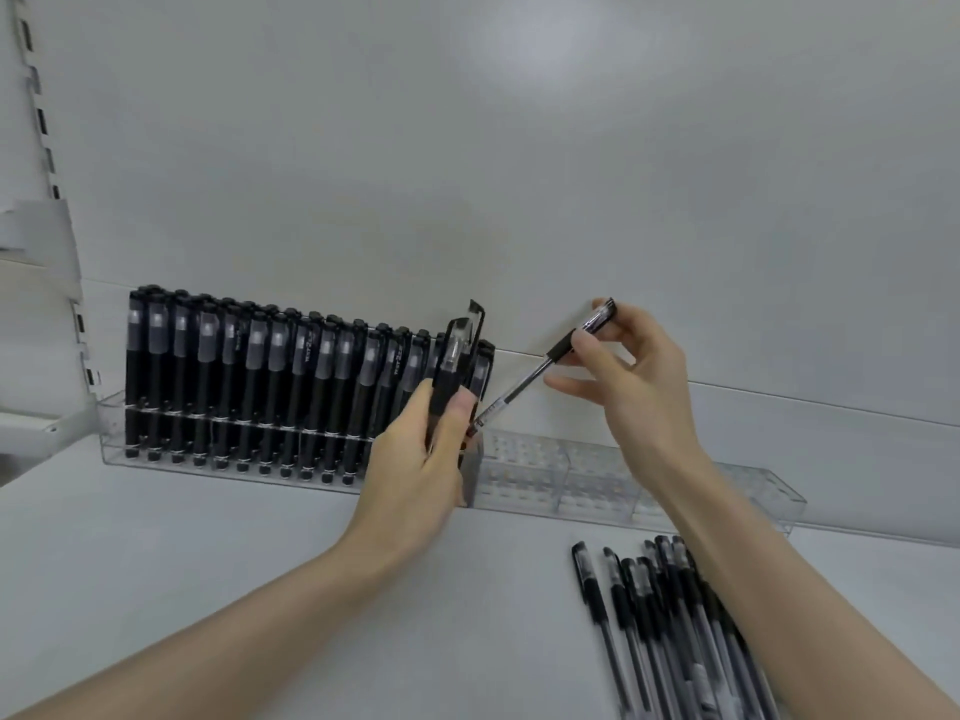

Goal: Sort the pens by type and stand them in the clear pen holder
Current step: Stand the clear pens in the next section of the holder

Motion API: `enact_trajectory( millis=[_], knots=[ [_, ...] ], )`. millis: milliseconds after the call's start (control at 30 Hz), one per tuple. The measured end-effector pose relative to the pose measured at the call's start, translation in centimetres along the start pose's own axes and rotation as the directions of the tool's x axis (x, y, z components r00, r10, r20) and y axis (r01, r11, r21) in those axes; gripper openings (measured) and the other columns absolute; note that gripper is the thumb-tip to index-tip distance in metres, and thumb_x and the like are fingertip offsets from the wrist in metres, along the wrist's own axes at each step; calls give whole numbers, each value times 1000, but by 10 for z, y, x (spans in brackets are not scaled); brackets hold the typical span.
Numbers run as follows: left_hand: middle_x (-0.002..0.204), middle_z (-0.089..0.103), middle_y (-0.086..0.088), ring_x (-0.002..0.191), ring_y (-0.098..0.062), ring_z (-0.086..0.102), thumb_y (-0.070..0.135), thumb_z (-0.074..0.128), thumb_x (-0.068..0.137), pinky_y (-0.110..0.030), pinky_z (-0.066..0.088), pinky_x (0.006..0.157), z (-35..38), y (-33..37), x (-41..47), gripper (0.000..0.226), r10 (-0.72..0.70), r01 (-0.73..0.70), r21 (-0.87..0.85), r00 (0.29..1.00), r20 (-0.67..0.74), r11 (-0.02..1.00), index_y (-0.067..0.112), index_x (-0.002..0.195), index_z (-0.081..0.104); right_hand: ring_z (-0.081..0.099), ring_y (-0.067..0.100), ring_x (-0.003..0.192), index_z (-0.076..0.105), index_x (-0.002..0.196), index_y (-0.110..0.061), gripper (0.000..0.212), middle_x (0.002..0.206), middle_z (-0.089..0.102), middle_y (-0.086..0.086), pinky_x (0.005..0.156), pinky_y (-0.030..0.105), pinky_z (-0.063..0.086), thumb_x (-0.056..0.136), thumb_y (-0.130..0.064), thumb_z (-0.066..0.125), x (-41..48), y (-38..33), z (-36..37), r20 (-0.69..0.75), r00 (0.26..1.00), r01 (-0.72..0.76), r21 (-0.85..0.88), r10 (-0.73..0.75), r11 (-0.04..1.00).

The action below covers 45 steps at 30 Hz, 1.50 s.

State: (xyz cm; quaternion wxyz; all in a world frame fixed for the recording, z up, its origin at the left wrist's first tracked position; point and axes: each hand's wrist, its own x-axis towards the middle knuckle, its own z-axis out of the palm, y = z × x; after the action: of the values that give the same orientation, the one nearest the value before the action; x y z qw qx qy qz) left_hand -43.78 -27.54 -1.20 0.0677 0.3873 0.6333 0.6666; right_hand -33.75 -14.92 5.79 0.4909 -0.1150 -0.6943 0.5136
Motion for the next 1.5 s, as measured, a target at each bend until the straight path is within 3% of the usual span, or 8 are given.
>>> enact_trajectory(
  millis=[67, 133, 233, 433, 1033, 1367, 1433, 1500],
  knots=[
    [103, 68, 8, 85, -25, 68, 70, 39, 79, -43, 52, 75, -3, -4, 2, 81, -10, 10, 12, 1000, -23, 1000, 8, 129, 47, 64, 18, 76, 54, 119, 0, 27, 95, 49, 10, 63, 24, 57, 93, 3, 53, 6, 2, 0, 16, 1000, 17, -25, -16, 1000],
    [72, 64, 13, 51, -10, 54, 57, 42, 86, -29, 41, 58, -1, -5, 0, 59, -12, 11, -34, 1000, -29, 999, 6, 115, 54, 64, 24, 81, 52, 121, -7, 30, 98, 52, 9, 64, 24, 58, 92, 3, 54, 12, 4, -2, 22, 998, 69, -84, -67, 994],
    [53, 46, 6, 44, -8, 36, 43, 44, 93, -17, 33, 51, 6, -6, -5, 40, -6, 9, -84, 999, 35, 996, 5, 96, 55, 65, 26, 78, 47, 118, -16, 36, 97, 57, 7, 62, 24, 57, 90, 4, 57, 15, 11, -6, 8, 989, 148, -129, -148, 981],
    [50, 37, 5, 42, -8, 30, 36, 43, 96, -16, 27, 40, 11, -2, -15, 28, -13, 25, -152, 996, 84, 988, 12, 87, 55, 64, 21, 76, 48, 114, -20, 36, 92, 58, -1, 67, 27, 58, 89, 4, 59, 10, 28, 2, 48, 965, 261, -178, -257, 949],
    [48, 39, 0, 33, -7, 29, 31, 39, 99, -18, 25, 35, 9, 1, -12, 29, -133, 154, -154, 982, 136, 976, 7, 90, 54, 67, 16, 65, 60, 105, -22, 28, 72, 69, 5, 73, 42, 56, 86, -2, 66, 19, 34, 2, 247, 953, 277, -472, -177, 837],
    [49, 39, -1, 34, -8, 28, 31, 39, 99, -18, 24, 34, 9, 3, -15, 31, -149, 175, -152, 974, 168, 973, 4, 92, 53, 66, 22, 70, 62, 111, -16, 25, 75, 66, -5, 74, 44, 54, 87, -16, 67, 12, 37, 3, 308, 921, 386, -635, -239, 669],
    [49, 39, -1, 34, -8, 28, 31, 39, 99, -19, 25, 34, 9, 3, -16, 31, -147, 174, -147, 974, 175, 974, 4, 92, 53, 66, 19, 68, 63, 111, -18, 24, 76, 66, -6, 73, 43, 55, 88, -20, 67, 8, 32, 3, 269, 937, 345, -631, -220, 695],
    [49, 39, -1, 34, -8, 28, 32, 39, 99, -18, 25, 35, 10, 2, -17, 32, -146, 173, -134, 970, 192, 976, 4, 93, 53, 68, 17, 67, 62, 109, -18, 20, 79, 69, -1, 70, 40, 57, 90, -24, 65, 1, 22, 1, 213, 968, 225, -491, -134, 842]
  ],
)
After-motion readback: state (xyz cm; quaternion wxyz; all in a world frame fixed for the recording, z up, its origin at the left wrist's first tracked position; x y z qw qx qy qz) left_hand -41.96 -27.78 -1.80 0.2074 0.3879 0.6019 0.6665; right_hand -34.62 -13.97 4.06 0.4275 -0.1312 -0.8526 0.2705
